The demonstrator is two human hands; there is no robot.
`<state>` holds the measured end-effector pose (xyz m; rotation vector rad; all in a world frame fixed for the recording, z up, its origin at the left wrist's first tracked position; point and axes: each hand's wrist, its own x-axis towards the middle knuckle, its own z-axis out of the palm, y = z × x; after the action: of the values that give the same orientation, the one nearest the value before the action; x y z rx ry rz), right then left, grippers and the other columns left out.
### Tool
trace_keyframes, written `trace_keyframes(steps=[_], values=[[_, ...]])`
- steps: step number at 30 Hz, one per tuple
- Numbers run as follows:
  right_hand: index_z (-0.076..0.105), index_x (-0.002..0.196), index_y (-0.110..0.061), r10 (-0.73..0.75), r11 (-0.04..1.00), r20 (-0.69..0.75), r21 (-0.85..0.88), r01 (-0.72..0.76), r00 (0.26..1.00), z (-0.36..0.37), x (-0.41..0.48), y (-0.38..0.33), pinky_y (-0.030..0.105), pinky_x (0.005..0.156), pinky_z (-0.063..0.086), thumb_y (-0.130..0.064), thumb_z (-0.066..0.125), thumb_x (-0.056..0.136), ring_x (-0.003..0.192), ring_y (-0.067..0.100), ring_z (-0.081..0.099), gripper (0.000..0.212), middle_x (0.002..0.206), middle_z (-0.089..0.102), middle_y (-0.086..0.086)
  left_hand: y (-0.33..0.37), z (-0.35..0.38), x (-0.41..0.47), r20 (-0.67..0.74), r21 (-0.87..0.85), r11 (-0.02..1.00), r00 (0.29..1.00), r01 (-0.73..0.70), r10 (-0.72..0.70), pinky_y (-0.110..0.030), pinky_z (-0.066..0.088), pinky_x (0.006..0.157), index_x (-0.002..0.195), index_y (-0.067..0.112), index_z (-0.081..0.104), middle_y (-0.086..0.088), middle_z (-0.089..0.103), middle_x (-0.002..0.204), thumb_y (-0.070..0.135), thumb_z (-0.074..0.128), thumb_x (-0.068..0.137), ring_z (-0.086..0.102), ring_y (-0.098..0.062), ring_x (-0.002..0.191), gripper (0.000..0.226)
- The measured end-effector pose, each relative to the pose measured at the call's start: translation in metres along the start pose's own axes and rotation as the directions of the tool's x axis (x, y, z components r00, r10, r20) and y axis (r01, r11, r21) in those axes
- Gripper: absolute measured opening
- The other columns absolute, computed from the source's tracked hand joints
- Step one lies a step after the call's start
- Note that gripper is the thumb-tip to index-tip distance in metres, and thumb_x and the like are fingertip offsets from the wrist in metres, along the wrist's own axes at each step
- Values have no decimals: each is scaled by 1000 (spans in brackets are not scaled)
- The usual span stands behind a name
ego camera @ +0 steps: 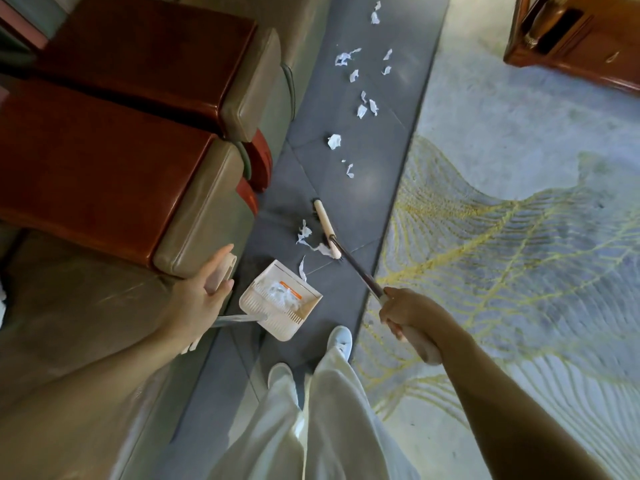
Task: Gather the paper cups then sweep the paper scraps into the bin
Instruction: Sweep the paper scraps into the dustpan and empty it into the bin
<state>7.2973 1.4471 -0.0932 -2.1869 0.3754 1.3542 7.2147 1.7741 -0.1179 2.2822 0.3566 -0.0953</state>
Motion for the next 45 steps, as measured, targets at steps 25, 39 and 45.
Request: trace_keyframes(steps=[25, 39, 45], values=[[33, 143, -13, -62, 910, 215, -390, 144, 975, -7, 38, -52, 19, 37, 37, -1, 46, 88, 41, 12, 49, 58, 59, 55, 5, 18, 15, 47, -168, -112, 993, 984, 40, -58, 1, 31, 88, 143, 25, 46, 1, 57, 135, 8, 61, 92, 51, 3, 106, 55], [42, 136, -2, -86, 993, 227, -53, 101, 970, -136, 36, -59, 20, 37, 39, 5, 52, 86, 31, 14, 44, 51, 42, 50, 5, 86, 29, 137, -189, -78, 997, 982, -2, -13, -10, 31, 99, 145, 35, 40, 19, 45, 138, 15, 57, 95, 44, -4, 127, 57], [42, 135, -4, -142, 981, 84, 146, 128, 986, -199, 67, -90, 22, 39, 33, 7, 52, 86, 40, 16, 40, 51, 41, 47, 4, 134, 40, 217, -221, -68, 998, 975, -1, -14, 1, 29, 83, 145, 33, 39, 5, 51, 142, 14, 56, 95, 51, -14, 123, 56]])
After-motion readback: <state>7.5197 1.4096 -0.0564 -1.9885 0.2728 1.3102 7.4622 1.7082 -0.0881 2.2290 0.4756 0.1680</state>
